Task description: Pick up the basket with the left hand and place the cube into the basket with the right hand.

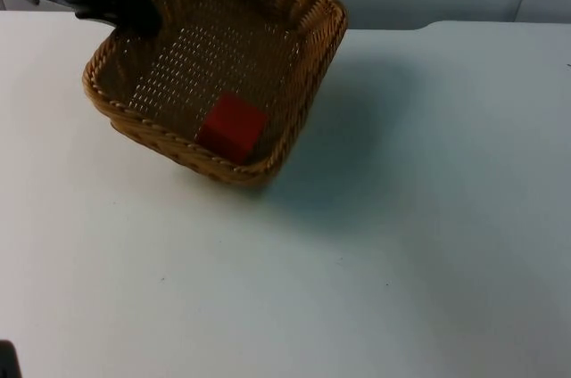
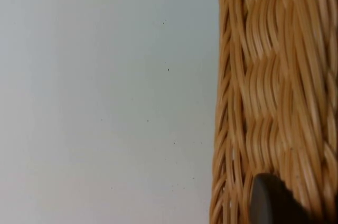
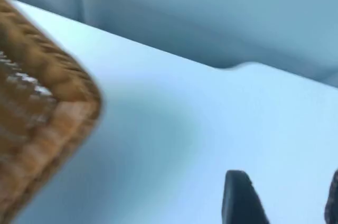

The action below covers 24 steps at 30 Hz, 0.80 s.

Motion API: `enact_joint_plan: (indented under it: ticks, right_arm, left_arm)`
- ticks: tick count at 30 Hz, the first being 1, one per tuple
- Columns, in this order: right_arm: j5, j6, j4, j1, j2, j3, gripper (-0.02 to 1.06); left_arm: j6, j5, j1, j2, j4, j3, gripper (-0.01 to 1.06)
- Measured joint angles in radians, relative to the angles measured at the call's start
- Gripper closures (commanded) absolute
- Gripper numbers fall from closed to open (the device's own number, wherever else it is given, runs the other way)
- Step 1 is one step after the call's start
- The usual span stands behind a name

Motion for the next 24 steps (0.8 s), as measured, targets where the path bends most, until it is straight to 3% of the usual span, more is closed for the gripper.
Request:
enact_joint_plan:
  ticks: [8, 11, 12, 14, 15, 19, 24]
  right_arm:
    - [0.156, -0.053, -0.067, -0.092, -0.071, 0.0, 0.66]
    - [0.178, -0.059, -0.076, -0.113, -0.092, 0.0, 0.81]
    - [0.183, -0.055, -0.076, -0.124, -0.105, 0.0, 0.81]
    - [0.199, -0.025, -0.073, -0.167, -0.138, 0.0, 1.01]
    - [0.209, -0.012, -0.071, -0.183, -0.153, 0.0, 1.05]
    - [0.243, 0.009, -0.06, -0.233, -0.198, 0.0, 1.05]
    - [0.254, 0.014, -0.057, -0.271, -0.243, 0.0, 1.05]
  left_arm:
    - [0.0, -0.002, 0.0, 0.0, 0.0, 0.0, 1.05]
    - [0.0, -0.011, 0.0, 0.0, 0.0, 0.0, 1.05]
    - [0.0, -0.02, 0.0, 0.0, 0.0, 0.0, 1.05]
    - [0.0, -0.042, 0.0, 0.0, 0.0, 0.0, 1.05]
    - [0.0, -0.054, 0.0, 0.0, 0.0, 0.0, 1.05]
    - [0.0, -0.07, 0.0, 0.0, -0.011, 0.0, 1.05]
    - [-0.025, 0.006, 0.0, 0.0, -0.066, 0.0, 1.05]
